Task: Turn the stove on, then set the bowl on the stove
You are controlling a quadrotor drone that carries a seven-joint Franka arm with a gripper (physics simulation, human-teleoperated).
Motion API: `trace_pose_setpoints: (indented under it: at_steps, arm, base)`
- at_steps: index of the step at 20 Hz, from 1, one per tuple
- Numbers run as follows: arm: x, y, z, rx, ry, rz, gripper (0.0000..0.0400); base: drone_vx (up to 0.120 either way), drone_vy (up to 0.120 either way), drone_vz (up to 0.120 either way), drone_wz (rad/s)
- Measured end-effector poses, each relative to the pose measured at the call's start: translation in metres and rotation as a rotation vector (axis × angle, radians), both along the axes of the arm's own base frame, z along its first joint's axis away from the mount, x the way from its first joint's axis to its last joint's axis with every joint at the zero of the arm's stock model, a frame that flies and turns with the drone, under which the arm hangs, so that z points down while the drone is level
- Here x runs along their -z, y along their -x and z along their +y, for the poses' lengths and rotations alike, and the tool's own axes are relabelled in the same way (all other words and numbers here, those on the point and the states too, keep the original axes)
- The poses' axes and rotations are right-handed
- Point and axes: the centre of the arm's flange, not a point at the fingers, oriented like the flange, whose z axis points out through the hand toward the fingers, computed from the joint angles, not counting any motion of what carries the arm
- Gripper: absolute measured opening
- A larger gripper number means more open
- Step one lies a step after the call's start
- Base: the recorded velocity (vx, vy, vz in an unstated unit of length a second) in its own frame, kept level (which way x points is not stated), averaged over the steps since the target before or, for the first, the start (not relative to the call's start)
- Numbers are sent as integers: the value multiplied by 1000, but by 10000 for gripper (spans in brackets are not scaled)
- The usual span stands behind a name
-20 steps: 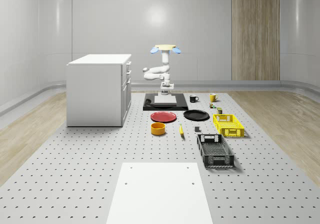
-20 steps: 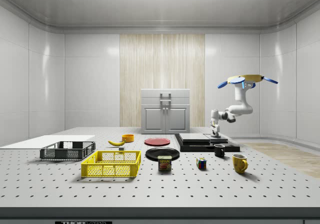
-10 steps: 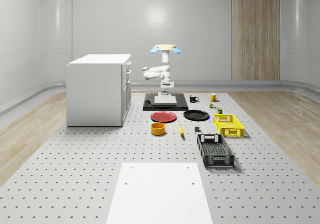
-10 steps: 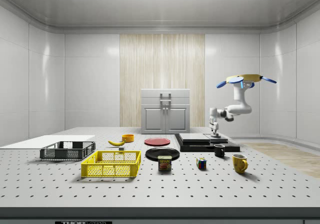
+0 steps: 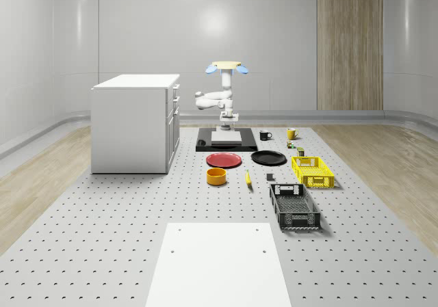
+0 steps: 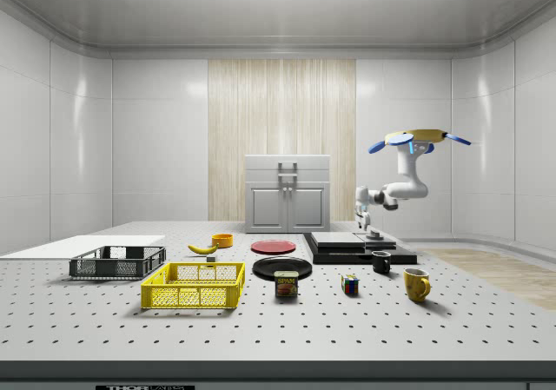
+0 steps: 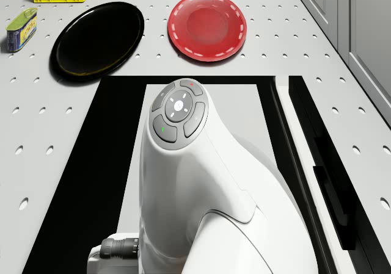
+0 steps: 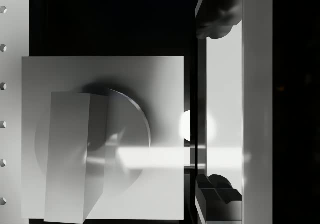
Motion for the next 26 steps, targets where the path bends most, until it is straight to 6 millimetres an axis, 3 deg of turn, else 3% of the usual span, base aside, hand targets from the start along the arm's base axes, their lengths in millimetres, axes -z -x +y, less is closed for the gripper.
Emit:
trace_pose_setpoints:
  at_steps: [5,12,26]
  arm:
    - [0,0,0,0,0,0,400]
    - [0,0,0,0,0,0,400]
    - [0,0,0,0,0,0,400]
  base:
    - [120,-8,0,0]
    - [120,-109,0,0]
    - [120,0,0,0]
